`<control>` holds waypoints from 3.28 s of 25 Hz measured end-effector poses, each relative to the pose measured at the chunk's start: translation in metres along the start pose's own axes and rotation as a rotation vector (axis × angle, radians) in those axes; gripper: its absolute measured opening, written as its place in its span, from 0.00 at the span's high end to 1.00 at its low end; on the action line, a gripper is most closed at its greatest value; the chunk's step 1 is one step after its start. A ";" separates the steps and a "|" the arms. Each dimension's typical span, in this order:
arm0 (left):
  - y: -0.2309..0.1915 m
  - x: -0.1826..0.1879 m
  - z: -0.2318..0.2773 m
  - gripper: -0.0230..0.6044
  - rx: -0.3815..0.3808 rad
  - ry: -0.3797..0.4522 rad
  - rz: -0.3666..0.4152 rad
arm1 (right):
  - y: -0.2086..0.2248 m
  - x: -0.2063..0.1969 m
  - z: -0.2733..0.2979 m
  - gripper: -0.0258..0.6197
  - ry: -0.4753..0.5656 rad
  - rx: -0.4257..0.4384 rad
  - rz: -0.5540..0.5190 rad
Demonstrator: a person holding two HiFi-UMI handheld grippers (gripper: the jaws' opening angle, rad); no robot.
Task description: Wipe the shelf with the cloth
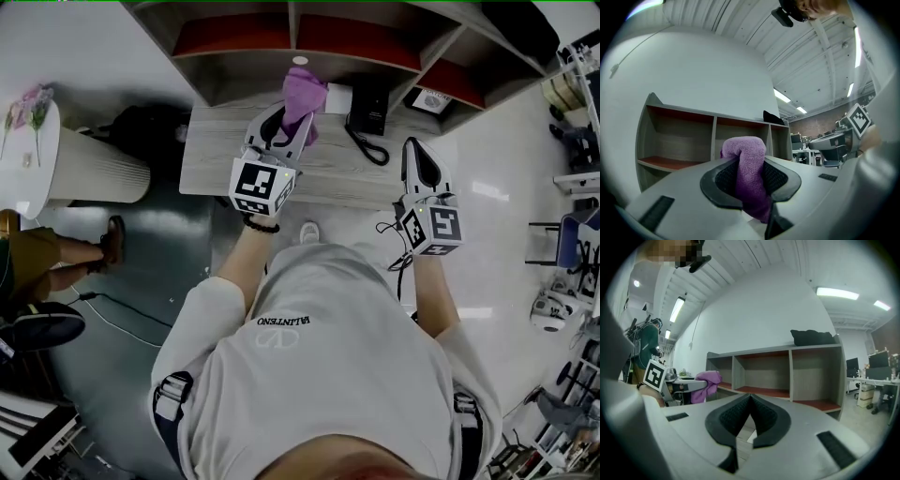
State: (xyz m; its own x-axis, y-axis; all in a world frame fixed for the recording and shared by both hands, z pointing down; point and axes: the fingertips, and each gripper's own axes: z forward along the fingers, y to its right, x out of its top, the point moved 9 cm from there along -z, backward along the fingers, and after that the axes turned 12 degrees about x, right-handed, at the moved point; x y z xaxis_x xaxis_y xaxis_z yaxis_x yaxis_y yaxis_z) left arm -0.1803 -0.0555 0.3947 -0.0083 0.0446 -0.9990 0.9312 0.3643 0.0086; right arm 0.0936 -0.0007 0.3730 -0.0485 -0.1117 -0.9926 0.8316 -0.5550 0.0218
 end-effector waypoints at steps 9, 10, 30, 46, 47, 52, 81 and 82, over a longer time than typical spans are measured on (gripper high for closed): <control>-0.001 0.002 0.054 0.80 0.023 -0.013 -0.028 | 0.012 0.010 0.056 0.96 -0.001 0.048 -0.030; -0.001 0.003 0.060 0.80 0.028 -0.015 -0.025 | 0.014 0.011 0.066 0.96 0.005 0.050 -0.032; -0.021 -0.013 0.159 0.80 0.145 -0.118 0.033 | 0.065 0.024 0.191 0.96 0.026 0.144 0.010; -0.023 -0.044 0.194 0.80 0.242 -0.190 0.129 | 0.091 0.007 0.209 0.96 -0.015 0.147 0.049; -0.022 -0.045 0.194 0.80 0.247 -0.192 0.144 | 0.092 0.006 0.210 0.96 -0.017 0.149 0.050; -0.020 -0.050 0.195 0.80 0.267 -0.190 0.136 | 0.095 0.000 0.213 0.96 -0.023 0.167 0.064; 0.053 -0.047 0.221 0.80 0.208 -0.194 0.099 | 0.146 -0.007 0.155 0.96 -0.009 0.109 0.072; 0.056 -0.047 0.222 0.80 0.205 -0.197 0.100 | 0.148 -0.008 0.153 0.96 -0.009 0.108 0.072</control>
State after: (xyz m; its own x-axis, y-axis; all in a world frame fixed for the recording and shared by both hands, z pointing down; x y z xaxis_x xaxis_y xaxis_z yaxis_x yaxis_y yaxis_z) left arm -0.0466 -0.2440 0.4322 0.1393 -0.1177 -0.9832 0.9782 0.1709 0.1181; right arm 0.1326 -0.2083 0.4023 0.0044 -0.1615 -0.9869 0.7686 -0.6308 0.1067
